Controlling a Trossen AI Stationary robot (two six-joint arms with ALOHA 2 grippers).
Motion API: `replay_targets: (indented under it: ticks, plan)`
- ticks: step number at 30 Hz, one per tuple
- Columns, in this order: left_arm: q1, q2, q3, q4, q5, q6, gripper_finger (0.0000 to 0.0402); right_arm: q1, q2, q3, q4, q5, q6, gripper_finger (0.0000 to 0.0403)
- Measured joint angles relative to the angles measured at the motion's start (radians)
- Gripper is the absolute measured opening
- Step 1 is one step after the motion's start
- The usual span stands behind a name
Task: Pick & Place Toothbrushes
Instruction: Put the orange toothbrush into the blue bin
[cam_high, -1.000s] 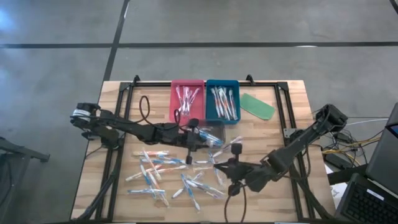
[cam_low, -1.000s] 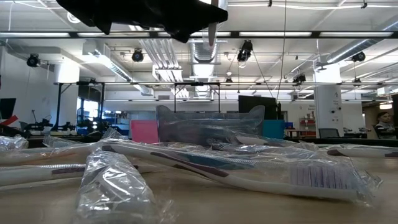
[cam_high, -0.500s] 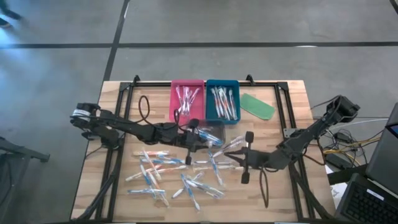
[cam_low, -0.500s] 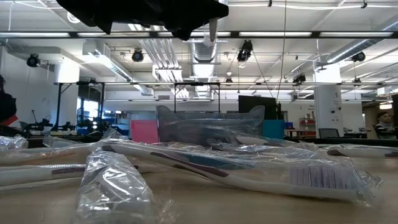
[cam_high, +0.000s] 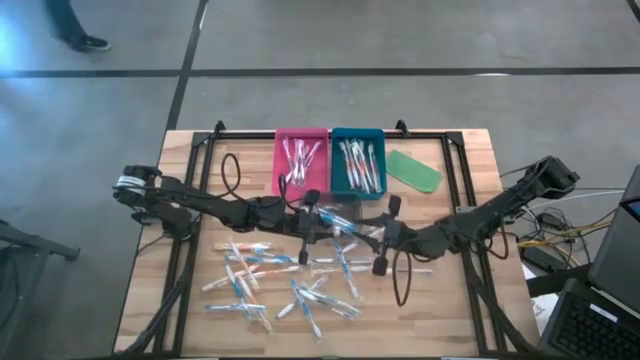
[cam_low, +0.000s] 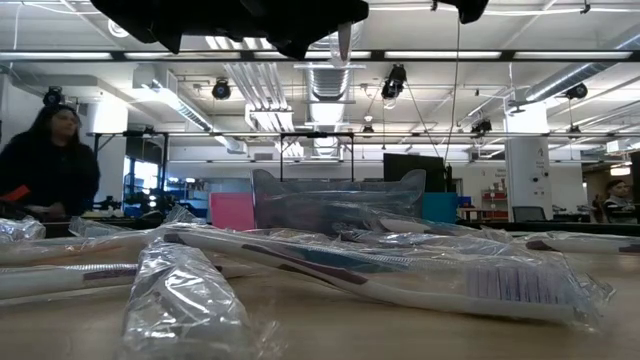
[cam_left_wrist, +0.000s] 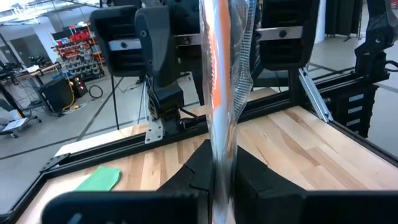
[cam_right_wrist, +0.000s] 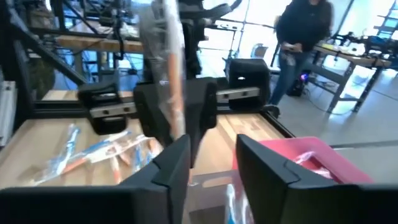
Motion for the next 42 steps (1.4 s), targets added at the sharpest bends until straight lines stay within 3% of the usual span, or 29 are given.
replay_targets:
  ticks: [8, 17, 29, 42]
  plan:
    - [0.002, 0.001, 0.000, 0.001, 0.000, 0.001, 0.0027, -0.015, 0.000, 0.000, 0.013, -0.064, 0.008, 0.0195]
    - [0.006, 0.001, 0.000, 0.002, 0.000, 0.001, 0.0032, -0.047, 0.009, 0.000, 0.062, -0.175, 0.008, 0.0216]
    - [0.006, 0.002, 0.000, -0.017, 0.000, -0.007, 0.0034, -0.057, 0.177, 0.010, 0.310, -0.184, -0.141, 0.0190]
    - [0.006, 0.002, 0.000, -0.018, 0.000, -0.006, 0.0032, -0.103, 0.244, 0.065, 0.304, -0.165, -0.152, 0.0127]
